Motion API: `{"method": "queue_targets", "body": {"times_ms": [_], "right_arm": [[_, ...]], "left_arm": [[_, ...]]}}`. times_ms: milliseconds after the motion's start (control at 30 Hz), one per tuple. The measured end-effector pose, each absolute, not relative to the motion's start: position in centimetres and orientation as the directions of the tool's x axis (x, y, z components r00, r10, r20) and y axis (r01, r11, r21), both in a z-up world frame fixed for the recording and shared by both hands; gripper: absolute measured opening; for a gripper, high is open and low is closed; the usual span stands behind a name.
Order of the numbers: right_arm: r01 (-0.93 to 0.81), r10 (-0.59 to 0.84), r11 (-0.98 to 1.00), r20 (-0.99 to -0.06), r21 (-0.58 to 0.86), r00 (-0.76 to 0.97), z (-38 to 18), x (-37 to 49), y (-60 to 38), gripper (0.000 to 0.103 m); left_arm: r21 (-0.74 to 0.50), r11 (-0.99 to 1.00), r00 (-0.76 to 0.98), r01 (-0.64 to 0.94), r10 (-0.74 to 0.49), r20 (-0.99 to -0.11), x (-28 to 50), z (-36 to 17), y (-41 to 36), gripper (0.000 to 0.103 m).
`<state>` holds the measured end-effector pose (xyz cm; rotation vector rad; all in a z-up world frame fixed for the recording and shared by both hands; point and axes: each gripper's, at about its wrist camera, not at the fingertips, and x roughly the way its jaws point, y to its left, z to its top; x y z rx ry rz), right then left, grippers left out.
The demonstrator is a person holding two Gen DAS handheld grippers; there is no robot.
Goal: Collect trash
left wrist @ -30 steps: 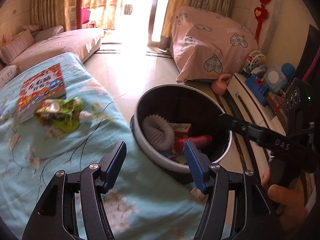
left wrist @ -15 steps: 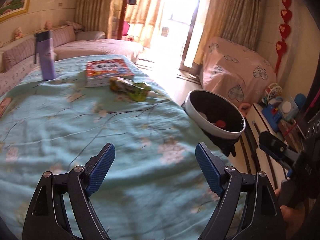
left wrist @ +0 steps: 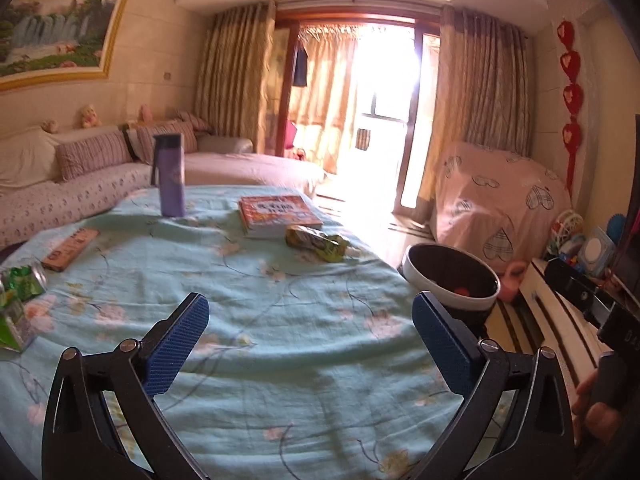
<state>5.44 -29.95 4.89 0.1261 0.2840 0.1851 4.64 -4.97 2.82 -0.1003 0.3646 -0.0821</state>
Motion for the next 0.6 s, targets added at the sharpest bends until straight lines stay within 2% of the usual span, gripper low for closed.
{"method": "queue_targets", "body": {"times_ms": [100,267,500,600], "right_arm": [[-0.141,0.163,0.984,-0.255,0.105,0.953,4.7,4.9,-29.2,0.103],[-0.152,0.191,0.974,-0.258,0.165,0.947,2.9,5.3,-29.5,0.103],[-0.111,0.130,0.990,-0.259,0.086,0.957,1.6,4.5,-28.6,0.103],[-0.129,0.148,0.988,-0.275,0.084,0.950,1.2,4.5,-28.3,0.103]], "left_arm": [[-0.089,0.995,0.937,0.035,-0.064,-0.344,3.9,2.5,-4.5,0.103],[-0.048,0.999,0.946,-0.013,-0.003,-0.325,2.9,1.1,-3.7,0.103],[-0.014,0.999,0.941,-0.029,0.023,-0.338,2.4,0.0,-3.5,0.103],[-0.019,0.999,0.941,-0.031,0.023,-0.339,2.2,-0.1,-3.4,0.103]]}}
